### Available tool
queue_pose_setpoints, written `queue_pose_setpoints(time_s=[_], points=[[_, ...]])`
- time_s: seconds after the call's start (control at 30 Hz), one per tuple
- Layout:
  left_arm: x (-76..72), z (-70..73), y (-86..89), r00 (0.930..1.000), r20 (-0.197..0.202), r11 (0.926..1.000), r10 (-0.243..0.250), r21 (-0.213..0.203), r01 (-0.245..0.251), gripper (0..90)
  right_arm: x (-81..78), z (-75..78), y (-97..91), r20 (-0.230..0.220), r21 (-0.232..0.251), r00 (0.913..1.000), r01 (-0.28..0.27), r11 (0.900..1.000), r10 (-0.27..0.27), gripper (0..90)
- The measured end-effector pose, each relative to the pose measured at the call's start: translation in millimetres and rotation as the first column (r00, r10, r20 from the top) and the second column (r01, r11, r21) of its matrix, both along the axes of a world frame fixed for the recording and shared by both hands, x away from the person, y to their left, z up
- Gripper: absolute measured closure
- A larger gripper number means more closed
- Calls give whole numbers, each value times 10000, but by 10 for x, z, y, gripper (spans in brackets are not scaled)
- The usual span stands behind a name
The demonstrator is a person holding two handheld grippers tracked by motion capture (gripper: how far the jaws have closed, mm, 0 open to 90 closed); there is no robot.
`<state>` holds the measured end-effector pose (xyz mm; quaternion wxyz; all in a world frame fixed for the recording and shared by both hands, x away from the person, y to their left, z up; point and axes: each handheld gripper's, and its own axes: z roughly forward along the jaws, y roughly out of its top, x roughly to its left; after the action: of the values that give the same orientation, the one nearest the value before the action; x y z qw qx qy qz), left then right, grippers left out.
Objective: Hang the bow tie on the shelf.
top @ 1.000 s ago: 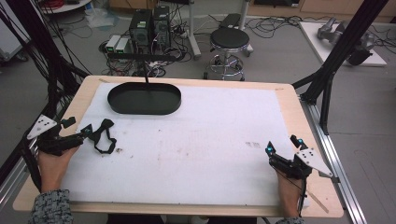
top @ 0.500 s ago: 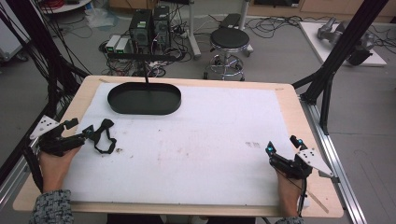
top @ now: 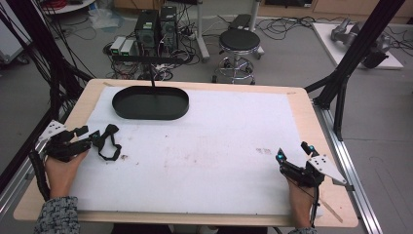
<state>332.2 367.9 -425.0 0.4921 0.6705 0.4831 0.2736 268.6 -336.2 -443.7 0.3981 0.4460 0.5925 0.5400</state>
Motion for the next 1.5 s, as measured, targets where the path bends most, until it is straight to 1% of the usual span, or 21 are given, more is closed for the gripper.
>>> queue_pose_setpoints(time_s=[0.03,0.1,0.2,0.23,0.4,0.6,0.63,0.73,0.77,0.9,0.97,1.0,1.03,1.1,1.17,1.2,1.23,1.3,1.4,1.47,1.5], points=[[20,-18,-9,9999,-130,10000,-32,-87,31,444,1,-1,0,-2,-25,10000,7,10000,-7,107],[32,-27,-15,9998,-190,9999,-47,-97,45,450,1,-1,1,-11,-19,10000,3,10000,-3,107],[68,-60,-55,9998,-172,9998,-58,187,62,467,1,-1,1,-25,-8,10000,2,10000,-2,107],[83,-76,-75,9999,-162,9990,15,443,-7,467,0,-1,1,-20,-26,10000,-1,10000,1,107],[121,-119,-95,9996,-199,9960,194,870,-176,482,2,-1,8,-21,-48,10000,-35,10000,35,107],[154,-160,-93,9993,-297,9940,234,1074,-201,507,2,-2,9,-26,-73,10000,-32,10000,31,107],[174,-187,-93,9987,-420,9926,297,1186,-245,517,1,-2,10,-35,-73,10000,-28,10000,28,107],[197,-215,-93,9980,-555,9917,288,1267,-215,541,0,-2,10,-57,-112,10000,-26,9999,26,107],[209,-220,-100,9971,-639,9903,403,1354,-314,546,0,-2,11,-56,-117,10000,-25,9999,24,107],[215,-220,-97,9973,-599,9902,432,1350,-347,573,0,-1,14,-59,-106,10000,-20,9999,19,107],[224,-221,-100,9967,-683,9895,434,1406,-335,580,0,-1,19,-65,-94,10000,-20,10000,20,107],[230,-222,-107,9964,-741,9886,421,1472,-308,580,1,-2,19,-63,-108,10000,-16,9999,16,107],[242,-225,-131,9957,-837,9847,390,1728,-241,580,0,-1,20,-77,-105,10000,-21,9999,20,107],[250,-228,-145,9951,-901,9831,396,1816,-227,579,0,-1,21,-70,-101,10000,-18,9999,17,107],[278,-234,-167,9921,-1173,9787,455,2041,-207,578,1,-2,21,-65,-89,10000,-21,10000,20,107],[278,-234,-167,9921,-1173,9787,455,2041,-207,578,1,-1,21,-72,-105,10000,-21,9999,21,107],[295,-240,-185,9901,-1327,9749,464,2222,-159,578,0,-1,20,-84,-124,10000,-19,9999,18,107],[306,-243,-197,9883,-1436,9723,522,2331,-175,585,1,-2,21,-72,-128,10000,-23,9999,22,107],[312,-247,-205,9875,-1487,9706,523,2403,-152,637,1,-2,21,-61,-137,10000,-14,9999,13,107],[318,-250,-221,9867,-1560,9666,451,2562,-37,680,0,-2,20,-76,-166,10000,-22,9999,21,107],[319,-252,-228,9865,-1577,9662,432,2579,-11,688,0,-2,20,-73,-170,10000,-25,9999,24,107]])
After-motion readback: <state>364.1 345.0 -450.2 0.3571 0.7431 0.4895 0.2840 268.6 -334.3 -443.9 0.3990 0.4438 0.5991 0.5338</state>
